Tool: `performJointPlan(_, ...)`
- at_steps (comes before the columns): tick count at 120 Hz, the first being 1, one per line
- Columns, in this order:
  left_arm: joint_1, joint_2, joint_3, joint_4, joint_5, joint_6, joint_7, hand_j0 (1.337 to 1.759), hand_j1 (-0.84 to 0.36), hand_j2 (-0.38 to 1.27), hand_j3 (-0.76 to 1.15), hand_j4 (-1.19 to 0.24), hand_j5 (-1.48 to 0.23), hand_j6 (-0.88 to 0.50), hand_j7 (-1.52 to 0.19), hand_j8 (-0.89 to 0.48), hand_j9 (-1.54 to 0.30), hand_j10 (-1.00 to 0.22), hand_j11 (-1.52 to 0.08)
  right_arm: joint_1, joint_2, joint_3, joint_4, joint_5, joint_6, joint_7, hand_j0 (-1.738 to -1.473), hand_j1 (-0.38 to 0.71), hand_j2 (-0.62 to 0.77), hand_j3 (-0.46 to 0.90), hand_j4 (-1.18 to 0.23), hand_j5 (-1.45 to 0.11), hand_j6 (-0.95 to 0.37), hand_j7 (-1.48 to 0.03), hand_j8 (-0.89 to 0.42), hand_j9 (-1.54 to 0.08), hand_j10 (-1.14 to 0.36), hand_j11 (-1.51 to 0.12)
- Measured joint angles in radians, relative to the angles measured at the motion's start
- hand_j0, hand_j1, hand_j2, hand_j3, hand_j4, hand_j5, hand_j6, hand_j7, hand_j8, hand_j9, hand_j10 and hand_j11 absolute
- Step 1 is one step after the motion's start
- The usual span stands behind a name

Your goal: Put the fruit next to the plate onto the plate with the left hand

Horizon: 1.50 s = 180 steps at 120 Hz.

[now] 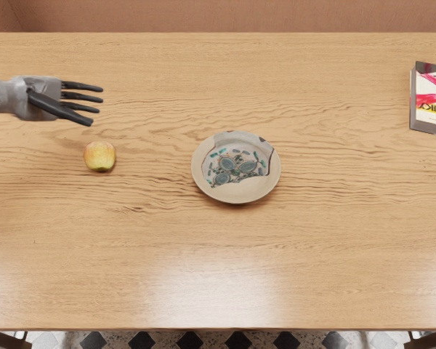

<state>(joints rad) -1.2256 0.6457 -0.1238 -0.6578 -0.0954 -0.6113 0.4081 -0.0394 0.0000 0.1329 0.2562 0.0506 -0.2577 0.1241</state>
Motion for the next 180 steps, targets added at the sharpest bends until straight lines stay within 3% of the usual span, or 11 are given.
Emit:
performJointPlan(22,-0.002,-0.001,0.001,-0.009,0.006,0.0,0.0,1.658,0.07,0.05,0.0,-0.23,-0.31,-0.23,-0.31,-0.23,-0.31,-0.23,-0.31,0.0,0.0,0.0,-0.001,0.0,0.0,0.001,-1.658,-0.31,-0.01,0.0,-0.03,-0.05,-0.03,-0.05,-0.03,-0.05,-0.03,-0.05)
performJointPlan(30,-0.072,-0.001,0.001,-0.026,0.055,0.0,0.0,1.658,0.07,0.05,0.0,-0.23,-0.31,-0.23,-0.31,-0.23,-0.31,-0.23,-0.31,0.0,0.0,0.0,-0.001,0.0,0.0,-0.001,-1.658,-0.31,-0.01,0.0,-0.03,-0.05,-0.03,-0.05,-0.03,-0.05,-0.03,-0.05)
performJointPlan(37,-0.163,-0.002,0.001,-0.041,0.141,0.0,0.0,1.658,0.07,0.05,0.0,-0.23,-0.31,-0.23,-0.31,-0.23,-0.31,-0.23,-0.31,0.0,0.0,0.0,-0.001,0.0,0.0,-0.003,-1.658,-0.31,-0.01,0.0,-0.03,-0.05,-0.03,-0.05,-0.03,-0.05,-0.03,-0.05)
performJointPlan(45,-0.205,-0.004,-0.004,-0.079,0.261,0.0,-0.002,1.658,0.07,0.05,0.0,-0.24,-0.31,-0.24,-0.31,-0.23,-0.31,-0.24,-0.31,0.0,0.0,0.001,-0.001,0.0,0.0,-0.005,-1.658,-0.31,-0.01,0.0,-0.03,-0.05,-0.03,-0.05,-0.03,-0.05,-0.03,-0.05)
performJointPlan(77,-0.23,-0.037,-0.094,-0.171,0.777,0.0,-0.007,1.658,0.07,0.05,0.0,-0.24,-0.31,-0.24,-0.31,-0.24,-0.31,-0.24,-0.31,-0.001,0.0,0.001,0.0,0.0,0.0,-0.007,-1.658,-0.31,-0.01,0.0,-0.03,-0.05,-0.03,-0.05,-0.03,-0.05,-0.03,-0.05)
performJointPlan(99,-0.208,-0.035,-0.083,-0.262,0.981,0.0,-0.004,1.658,0.07,0.05,0.0,-0.24,-0.31,-0.24,-0.31,-0.24,-0.31,-0.24,-0.31,-0.001,0.0,0.001,0.0,0.0,0.0,-0.007,-1.658,-0.31,-0.01,0.0,-0.03,-0.05,-0.03,-0.05,-0.03,-0.05,-0.03,-0.05)
performJointPlan(110,-0.198,-0.027,-0.029,-0.349,1.015,0.0,0.038,1.658,0.07,0.05,0.0,-0.24,-0.31,-0.24,-0.31,-0.24,-0.31,-0.24,-0.31,-0.001,0.0,0.001,0.0,0.0,0.0,-0.007,-1.658,-0.31,-0.01,0.0,-0.03,-0.05,-0.03,-0.05,-0.03,-0.05,-0.03,-0.05)
performJointPlan(121,-0.164,0.004,-0.004,-0.489,1.029,0.0,0.127,1.658,0.07,0.05,0.0,-0.24,-0.31,-0.24,-0.31,-0.24,-0.31,-0.24,-0.31,-0.001,0.0,0.001,0.0,0.0,0.0,-0.007,-1.658,-0.31,-0.01,0.0,-0.03,-0.05,-0.03,-0.05,-0.03,-0.05,-0.03,-0.05)
performJointPlan(132,-0.16,0.025,0.006,-0.593,1.034,0.0,0.171,1.658,0.07,0.05,0.0,-0.24,-0.31,-0.24,-0.31,-0.24,-0.31,-0.24,-0.31,-0.001,0.0,0.001,0.0,0.0,0.0,-0.007,-1.658,-0.31,-0.01,0.0,-0.03,-0.05,-0.03,-0.05,-0.03,-0.05,-0.03,-0.05)
performJointPlan(153,-0.166,0.054,0.005,-0.684,1.039,0.008,0.197,1.658,0.07,0.05,0.0,-0.24,-0.31,-0.24,-0.31,-0.24,-0.31,-0.24,-0.31,0.0,0.0,0.001,0.0,0.0,0.0,-0.007,-1.658,-0.31,-0.01,0.0,-0.03,-0.05,-0.03,-0.05,-0.03,-0.05,-0.03,-0.05)
performJointPlan(180,-0.153,0.034,0.006,-0.709,1.04,0.175,0.202,1.658,0.07,0.05,0.0,-0.24,-0.31,-0.24,-0.31,-0.24,-0.31,-0.24,-0.31,-0.001,0.0,0.001,0.0,0.0,0.0,-0.007,-1.658,-0.31,-0.01,0.0,-0.03,-0.05,-0.03,-0.05,-0.03,-0.05,-0.03,-0.05)
